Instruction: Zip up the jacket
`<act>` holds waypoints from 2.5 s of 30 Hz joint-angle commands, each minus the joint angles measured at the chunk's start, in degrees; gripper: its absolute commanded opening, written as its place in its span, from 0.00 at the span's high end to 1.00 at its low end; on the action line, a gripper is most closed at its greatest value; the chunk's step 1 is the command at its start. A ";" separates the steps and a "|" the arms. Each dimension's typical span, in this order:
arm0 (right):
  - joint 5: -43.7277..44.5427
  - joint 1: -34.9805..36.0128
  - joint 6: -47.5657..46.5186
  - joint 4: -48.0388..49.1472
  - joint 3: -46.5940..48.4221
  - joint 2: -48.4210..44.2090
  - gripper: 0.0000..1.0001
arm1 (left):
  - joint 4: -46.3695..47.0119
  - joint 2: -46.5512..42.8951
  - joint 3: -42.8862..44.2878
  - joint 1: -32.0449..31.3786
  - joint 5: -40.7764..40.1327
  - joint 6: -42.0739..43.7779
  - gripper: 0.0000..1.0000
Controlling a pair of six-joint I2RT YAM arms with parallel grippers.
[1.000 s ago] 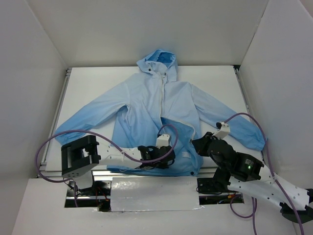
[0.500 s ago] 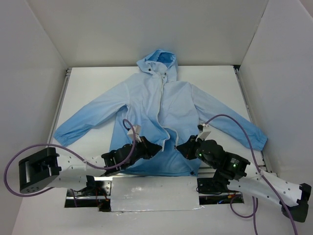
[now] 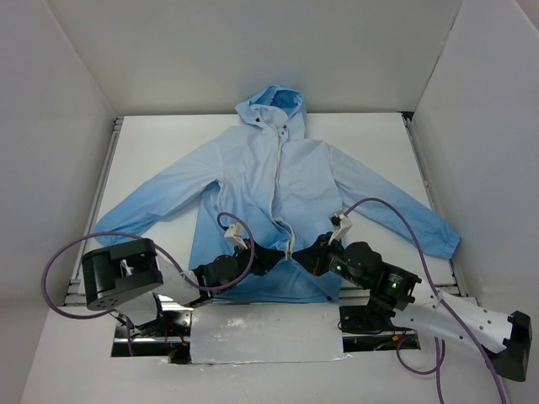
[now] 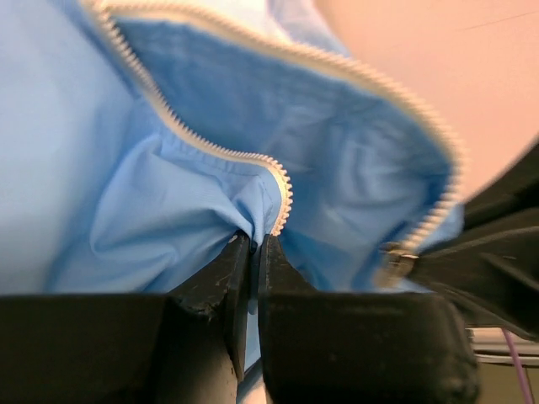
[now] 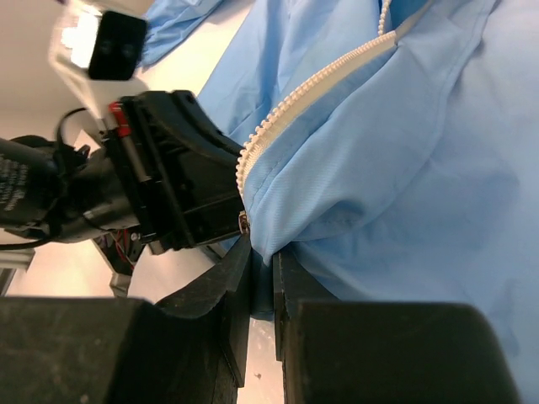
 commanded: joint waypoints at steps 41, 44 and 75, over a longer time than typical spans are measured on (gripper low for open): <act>-1.04 -1.29 2.02 16.70 -6.44 -1.51 1.00 | 35.62 -14.34 -1.84 -0.56 -1.65 7.74 1.00; -0.95 -1.64 2.46 17.05 -6.88 -1.78 1.00 | 35.62 -14.78 -2.10 -0.56 -1.83 8.09 1.00; -4.82 -3.04 1.67 19.68 -7.94 -3.10 1.00 | 35.54 -15.14 -2.54 -0.56 -1.39 7.21 1.00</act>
